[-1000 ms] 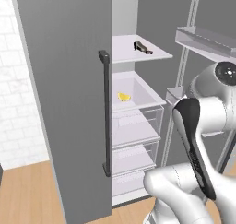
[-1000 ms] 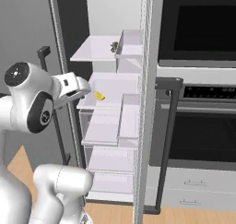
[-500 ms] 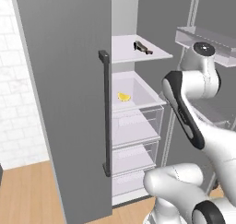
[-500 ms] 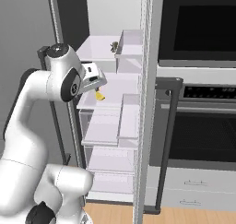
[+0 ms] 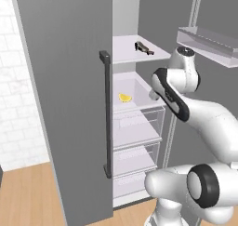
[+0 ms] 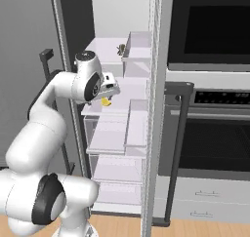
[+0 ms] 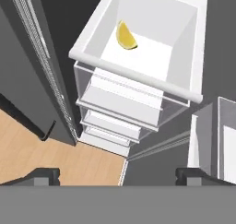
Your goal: Place one lemon wedge and one fish in each tupperware on the nearby counter, to pack two identical lunches.
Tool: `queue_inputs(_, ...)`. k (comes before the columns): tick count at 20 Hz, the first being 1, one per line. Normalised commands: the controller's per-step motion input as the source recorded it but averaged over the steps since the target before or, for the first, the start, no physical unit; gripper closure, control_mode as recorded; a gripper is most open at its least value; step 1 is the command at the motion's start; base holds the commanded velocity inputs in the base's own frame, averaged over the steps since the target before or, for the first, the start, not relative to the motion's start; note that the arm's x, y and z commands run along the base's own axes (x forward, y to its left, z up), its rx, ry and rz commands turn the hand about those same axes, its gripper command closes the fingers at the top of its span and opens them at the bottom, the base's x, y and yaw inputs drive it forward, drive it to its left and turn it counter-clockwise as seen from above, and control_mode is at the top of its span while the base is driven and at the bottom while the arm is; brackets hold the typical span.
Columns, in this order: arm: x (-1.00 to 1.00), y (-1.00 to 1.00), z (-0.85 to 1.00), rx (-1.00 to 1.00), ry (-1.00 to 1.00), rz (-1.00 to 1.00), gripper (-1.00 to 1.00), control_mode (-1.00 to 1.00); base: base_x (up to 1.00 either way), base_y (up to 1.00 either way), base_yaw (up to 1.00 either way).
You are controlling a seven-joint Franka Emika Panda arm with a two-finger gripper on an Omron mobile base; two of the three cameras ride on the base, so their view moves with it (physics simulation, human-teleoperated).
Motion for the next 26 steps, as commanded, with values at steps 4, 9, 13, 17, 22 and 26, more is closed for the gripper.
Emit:
queue_inputs(4, 0.32, 0.15, -0.65, 0.10, -0.12, 0.01, -1.00, -1.00, 0.00, 0.00, 0.00)
queue_inputs(9, 0.42, 0.06, -0.27, 0.05, -0.10, 0.01, -1.00, -1.00, 0.00, 0.00, 0.00)
queue_inputs(13, 0.64, 0.00, 0.00, 0.12, 0.00, 0.02, -1.00, -1.00, 0.00, 0.00, 0.00)
queue_inputs(17, 0.44, 0.03, -0.05, 0.13, 0.00, 0.07, -1.00, -1.00, 0.00, 0.00, 0.00)
queue_inputs(22, 0.11, 0.07, -0.03, 0.07, 0.00, 0.07, -1.00, -1.00, 0.00, 0.00, 0.00)
queue_inputs(26, 0.08, 0.26, 0.00, 0.00, 0.00, 0.00, -1.00, -1.00, 0.00, 0.00, 0.00)
